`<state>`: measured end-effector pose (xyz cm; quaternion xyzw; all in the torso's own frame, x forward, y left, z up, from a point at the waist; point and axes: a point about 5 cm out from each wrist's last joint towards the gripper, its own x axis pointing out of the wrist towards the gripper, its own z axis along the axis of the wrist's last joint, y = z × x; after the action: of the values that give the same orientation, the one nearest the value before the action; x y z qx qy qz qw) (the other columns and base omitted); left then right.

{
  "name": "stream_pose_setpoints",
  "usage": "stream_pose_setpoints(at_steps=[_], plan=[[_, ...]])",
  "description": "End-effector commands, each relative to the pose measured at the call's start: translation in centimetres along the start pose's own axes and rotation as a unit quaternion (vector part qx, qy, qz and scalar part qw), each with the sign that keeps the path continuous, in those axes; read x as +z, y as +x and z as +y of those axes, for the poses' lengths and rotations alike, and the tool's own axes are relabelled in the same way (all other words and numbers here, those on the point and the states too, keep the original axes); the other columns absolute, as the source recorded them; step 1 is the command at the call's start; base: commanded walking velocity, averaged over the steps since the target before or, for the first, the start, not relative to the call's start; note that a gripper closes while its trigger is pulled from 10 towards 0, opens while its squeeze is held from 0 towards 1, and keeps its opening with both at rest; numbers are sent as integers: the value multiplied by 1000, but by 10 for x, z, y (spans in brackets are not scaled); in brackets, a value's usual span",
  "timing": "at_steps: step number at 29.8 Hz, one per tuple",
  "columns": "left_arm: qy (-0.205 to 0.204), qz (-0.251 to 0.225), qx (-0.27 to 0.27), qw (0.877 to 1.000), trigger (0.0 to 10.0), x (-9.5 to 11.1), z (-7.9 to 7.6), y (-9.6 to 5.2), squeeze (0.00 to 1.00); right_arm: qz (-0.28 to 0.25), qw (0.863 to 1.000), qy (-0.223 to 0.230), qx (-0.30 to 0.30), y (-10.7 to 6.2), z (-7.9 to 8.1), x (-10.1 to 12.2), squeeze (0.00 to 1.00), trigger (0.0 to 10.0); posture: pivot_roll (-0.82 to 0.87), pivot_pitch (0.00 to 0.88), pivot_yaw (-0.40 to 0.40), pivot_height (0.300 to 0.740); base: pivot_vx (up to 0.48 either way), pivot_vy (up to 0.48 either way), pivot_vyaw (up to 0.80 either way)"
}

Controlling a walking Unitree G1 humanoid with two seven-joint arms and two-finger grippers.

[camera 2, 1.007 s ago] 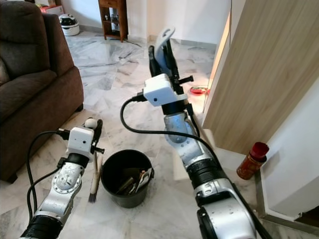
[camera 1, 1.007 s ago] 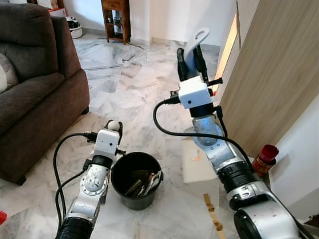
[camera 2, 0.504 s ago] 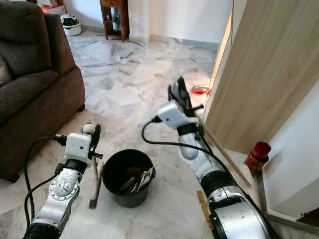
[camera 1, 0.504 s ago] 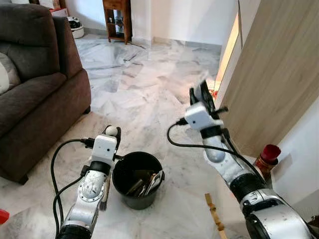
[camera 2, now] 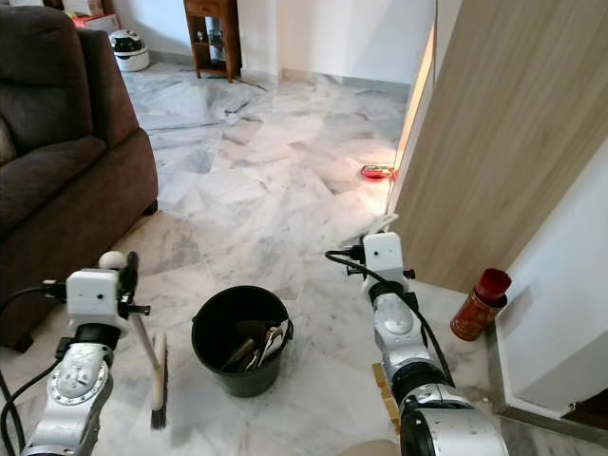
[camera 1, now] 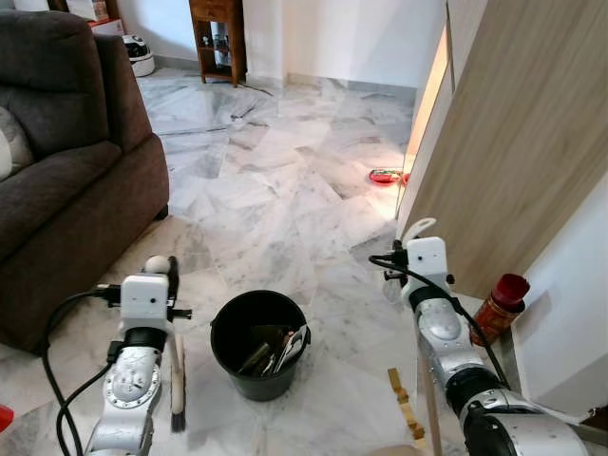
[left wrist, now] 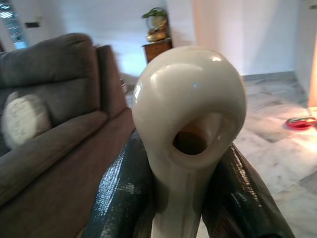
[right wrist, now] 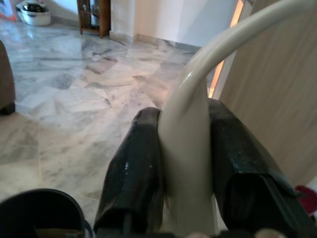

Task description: Sweep floor

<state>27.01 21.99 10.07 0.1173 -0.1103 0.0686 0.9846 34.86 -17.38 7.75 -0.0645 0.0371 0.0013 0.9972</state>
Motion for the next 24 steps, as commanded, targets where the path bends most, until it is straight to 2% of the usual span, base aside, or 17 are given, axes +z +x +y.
stream_pose_setpoints(at_steps=[1,6,11,15,19,24], plan=[[3,-24,18,1000,10000,11,10,2,0,-15,996,78,-37,4,-7,8,0,10000,126,0,-33,740,0,0,0],[6,-19,37,999,10000,11,16,-5,0,-30,991,128,-33,7,-13,14,0,10000,141,0,-45,740,0,0,0],[-1,-19,42,999,10000,13,15,-11,0,-43,986,157,-35,11,-14,22,0,10000,165,0,-52,740,0,0,0],[-18,3,49,999,10000,4,13,-21,0,-49,985,166,-17,13,-5,26,0,10000,192,0,-65,740,0,0,0],[-42,37,65,996,10000,-9,17,-32,0,-29,982,189,8,13,7,21,0,10000,221,0,-81,740,0,0,0],[-40,47,80,995,10000,-13,23,-42,0,-11,975,223,17,13,15,17,0,10000,269,0,-113,740,0,0,0]])
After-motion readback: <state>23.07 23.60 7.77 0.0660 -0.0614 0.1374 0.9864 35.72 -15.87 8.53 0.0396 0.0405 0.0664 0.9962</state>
